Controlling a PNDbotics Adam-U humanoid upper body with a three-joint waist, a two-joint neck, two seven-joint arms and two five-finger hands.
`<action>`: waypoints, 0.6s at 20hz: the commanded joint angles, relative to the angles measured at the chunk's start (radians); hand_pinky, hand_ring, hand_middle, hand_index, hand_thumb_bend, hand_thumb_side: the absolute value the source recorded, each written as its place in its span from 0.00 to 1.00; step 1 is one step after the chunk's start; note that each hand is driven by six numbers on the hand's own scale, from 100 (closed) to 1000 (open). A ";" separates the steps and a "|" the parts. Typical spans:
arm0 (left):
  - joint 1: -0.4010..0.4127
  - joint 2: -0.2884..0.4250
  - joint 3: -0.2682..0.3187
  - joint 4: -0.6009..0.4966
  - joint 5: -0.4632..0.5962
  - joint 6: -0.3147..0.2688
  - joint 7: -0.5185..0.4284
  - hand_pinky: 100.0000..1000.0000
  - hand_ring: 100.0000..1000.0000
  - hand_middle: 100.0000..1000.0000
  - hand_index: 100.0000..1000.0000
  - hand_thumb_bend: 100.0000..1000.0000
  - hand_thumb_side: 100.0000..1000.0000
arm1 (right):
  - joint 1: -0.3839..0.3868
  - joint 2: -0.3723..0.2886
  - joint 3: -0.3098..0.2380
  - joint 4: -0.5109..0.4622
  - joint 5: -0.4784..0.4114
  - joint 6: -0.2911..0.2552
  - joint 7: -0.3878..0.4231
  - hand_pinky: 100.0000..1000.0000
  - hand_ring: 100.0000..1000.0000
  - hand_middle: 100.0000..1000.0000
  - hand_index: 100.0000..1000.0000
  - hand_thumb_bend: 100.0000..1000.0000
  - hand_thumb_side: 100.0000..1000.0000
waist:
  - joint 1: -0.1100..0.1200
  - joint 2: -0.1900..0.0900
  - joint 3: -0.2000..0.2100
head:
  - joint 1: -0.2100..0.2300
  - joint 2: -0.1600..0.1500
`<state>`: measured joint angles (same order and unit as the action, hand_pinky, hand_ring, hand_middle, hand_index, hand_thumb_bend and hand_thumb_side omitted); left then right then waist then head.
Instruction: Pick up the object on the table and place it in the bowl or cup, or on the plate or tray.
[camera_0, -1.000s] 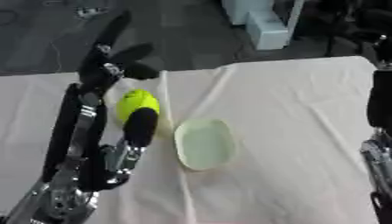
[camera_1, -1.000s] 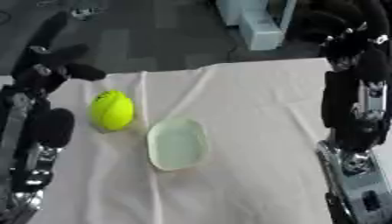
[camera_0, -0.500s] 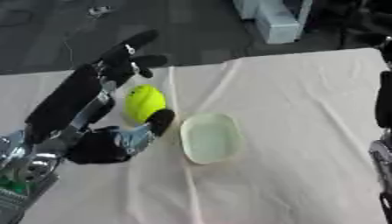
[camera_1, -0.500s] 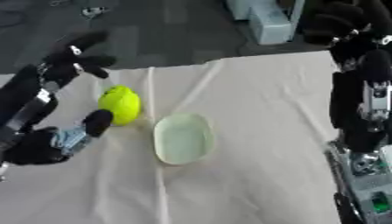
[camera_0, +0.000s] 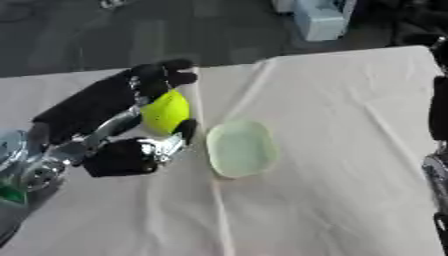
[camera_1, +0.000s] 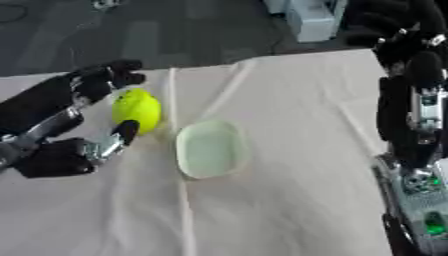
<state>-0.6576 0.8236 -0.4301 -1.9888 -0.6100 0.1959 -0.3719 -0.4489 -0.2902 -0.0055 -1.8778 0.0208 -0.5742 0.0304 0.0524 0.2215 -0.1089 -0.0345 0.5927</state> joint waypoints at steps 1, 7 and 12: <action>-0.034 0.024 0.001 -0.011 -0.062 0.024 -0.099 1.00 1.00 1.00 1.00 0.10 1.00 | -0.005 -0.008 0.001 -0.007 -0.004 -0.001 0.008 0.66 0.78 0.79 0.96 0.00 0.89 | 0.000 -0.024 -0.003 | 0.002 0.002; -0.094 0.016 0.004 -0.011 -0.163 0.065 -0.233 0.99 1.00 1.00 1.00 0.21 1.00 | -0.002 -0.011 0.002 -0.004 -0.005 -0.001 0.016 0.66 0.78 0.79 0.95 0.00 0.89 | 0.008 -0.025 -0.010 | 0.004 0.010; -0.161 0.017 0.040 -0.011 -0.192 0.051 -0.266 0.93 1.00 1.00 1.00 0.31 1.00 | 0.004 -0.013 0.003 0.000 -0.004 -0.001 0.022 0.66 0.78 0.79 0.95 0.00 0.89 | 0.013 -0.029 -0.010 | 0.000 0.017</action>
<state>-0.7986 0.8223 -0.4174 -1.9890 -0.7892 0.2518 -0.6330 -0.4407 -0.2903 -0.0002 -1.8696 0.0191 -0.5755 0.0485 0.0667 0.2139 -0.1189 -0.0345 0.6069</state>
